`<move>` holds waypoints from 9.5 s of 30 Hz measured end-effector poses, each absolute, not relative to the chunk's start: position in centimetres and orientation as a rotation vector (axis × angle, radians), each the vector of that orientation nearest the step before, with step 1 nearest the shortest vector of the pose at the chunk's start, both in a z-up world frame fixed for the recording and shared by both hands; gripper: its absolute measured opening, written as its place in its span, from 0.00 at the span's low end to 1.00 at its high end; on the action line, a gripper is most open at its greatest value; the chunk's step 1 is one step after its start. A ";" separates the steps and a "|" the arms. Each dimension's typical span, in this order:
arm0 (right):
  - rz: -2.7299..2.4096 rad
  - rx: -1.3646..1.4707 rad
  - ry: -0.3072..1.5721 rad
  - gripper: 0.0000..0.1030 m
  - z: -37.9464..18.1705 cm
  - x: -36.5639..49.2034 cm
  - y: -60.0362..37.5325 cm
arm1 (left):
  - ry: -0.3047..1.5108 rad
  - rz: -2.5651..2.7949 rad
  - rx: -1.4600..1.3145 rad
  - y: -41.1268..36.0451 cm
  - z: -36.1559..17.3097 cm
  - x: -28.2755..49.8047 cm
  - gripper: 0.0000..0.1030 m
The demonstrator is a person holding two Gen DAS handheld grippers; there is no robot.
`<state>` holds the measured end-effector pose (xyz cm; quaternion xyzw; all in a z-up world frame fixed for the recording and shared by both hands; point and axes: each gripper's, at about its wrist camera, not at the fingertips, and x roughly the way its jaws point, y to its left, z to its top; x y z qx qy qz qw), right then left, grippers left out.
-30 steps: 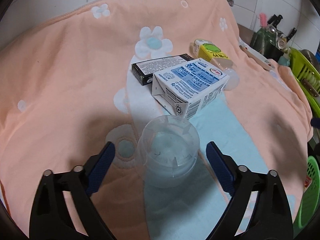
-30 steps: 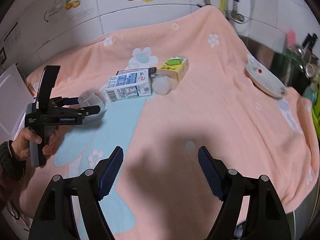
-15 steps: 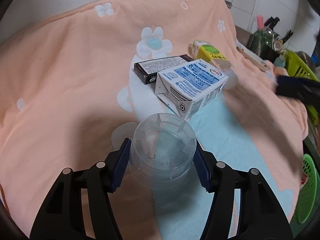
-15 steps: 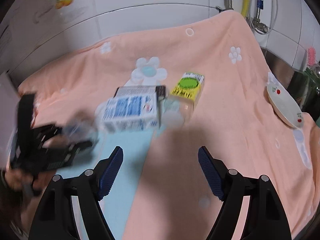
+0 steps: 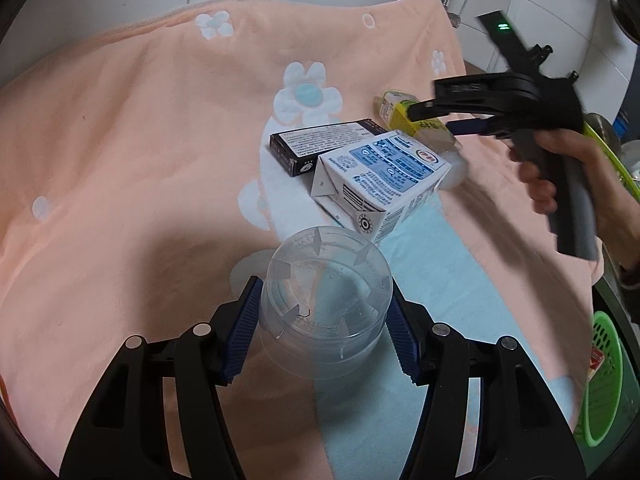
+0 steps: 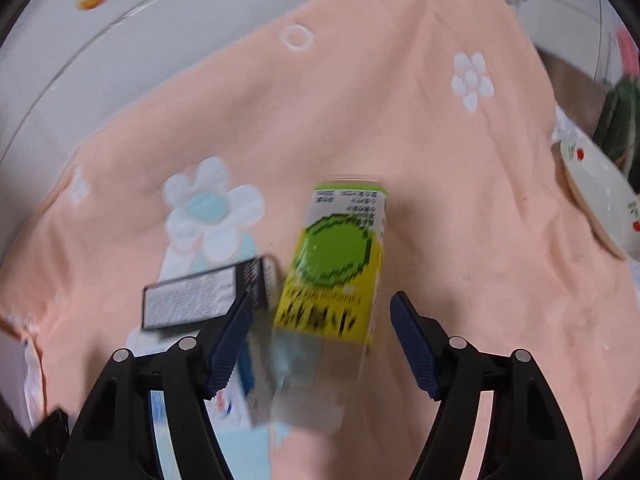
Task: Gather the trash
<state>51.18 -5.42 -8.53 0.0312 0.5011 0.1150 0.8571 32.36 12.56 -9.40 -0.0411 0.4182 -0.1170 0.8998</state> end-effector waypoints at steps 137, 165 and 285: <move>0.028 0.286 0.995 0.68 -7.7 4.1 -38.8 | 0.977 -0.842 0.269 -24.4 -11.9 11.1 0.68; 0.267 0.094 0.996 0.76 -5.9 15.4 -26.4 | 0.800 -0.380 0.186 -4.6 -5.0 24.1 0.75; 0.912 -0.723 0.989 0.63 -14.5 45.1 12.5 | 1.021 -0.227 0.167 14.5 -9.0 34.6 0.74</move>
